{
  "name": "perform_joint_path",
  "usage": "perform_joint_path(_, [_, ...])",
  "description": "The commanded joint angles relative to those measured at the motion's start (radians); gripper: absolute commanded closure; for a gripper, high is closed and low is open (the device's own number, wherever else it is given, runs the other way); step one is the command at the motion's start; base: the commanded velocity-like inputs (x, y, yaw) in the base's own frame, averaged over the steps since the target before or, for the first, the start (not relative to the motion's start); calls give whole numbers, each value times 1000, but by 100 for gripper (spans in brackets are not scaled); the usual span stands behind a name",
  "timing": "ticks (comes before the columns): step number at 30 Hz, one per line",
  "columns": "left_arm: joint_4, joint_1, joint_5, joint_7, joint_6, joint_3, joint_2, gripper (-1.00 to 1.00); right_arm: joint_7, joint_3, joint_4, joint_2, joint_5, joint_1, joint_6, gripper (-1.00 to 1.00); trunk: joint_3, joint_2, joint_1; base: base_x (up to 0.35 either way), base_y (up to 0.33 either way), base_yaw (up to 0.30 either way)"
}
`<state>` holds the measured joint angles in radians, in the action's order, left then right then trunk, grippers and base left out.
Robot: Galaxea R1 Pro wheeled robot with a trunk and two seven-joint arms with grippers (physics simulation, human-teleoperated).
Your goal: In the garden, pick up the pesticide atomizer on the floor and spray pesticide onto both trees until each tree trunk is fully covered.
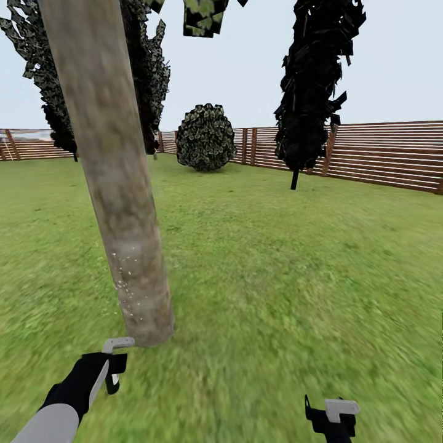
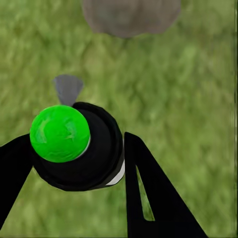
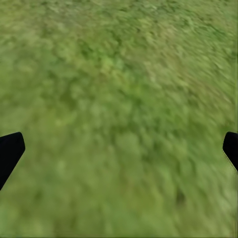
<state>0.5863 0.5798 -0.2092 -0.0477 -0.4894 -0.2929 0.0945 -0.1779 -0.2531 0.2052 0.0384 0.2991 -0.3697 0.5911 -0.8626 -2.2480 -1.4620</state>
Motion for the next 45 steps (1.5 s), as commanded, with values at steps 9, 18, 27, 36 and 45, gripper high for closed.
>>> perform_joint_path(9, [5,0,-3,1,19,-1,-3,100,0,0,0,0,0,0,0,-100,0,0,0,73,-258,0])
perform_joint_path(18, [8,0,-7,2,35,-2,3,100,0,0,-1,0,0,0,0,-100,0,0,0,-60,-274,0])
perform_joint_path(27, [6,0,-3,81,32,-2,8,100,0,1,-1,0,0,0,-1,-100,0,0,0,-87,-259,0])
perform_joint_path(36, [3,0,-2,86,31,-2,8,100,0,1,-1,0,0,0,0,-100,0,0,0,-2,-259,0])
perform_joint_path(45, [0,0,-3,87,31,-3,8,100,0,1,-1,0,0,0,0,-100,0,0,0,-24,-123,0])
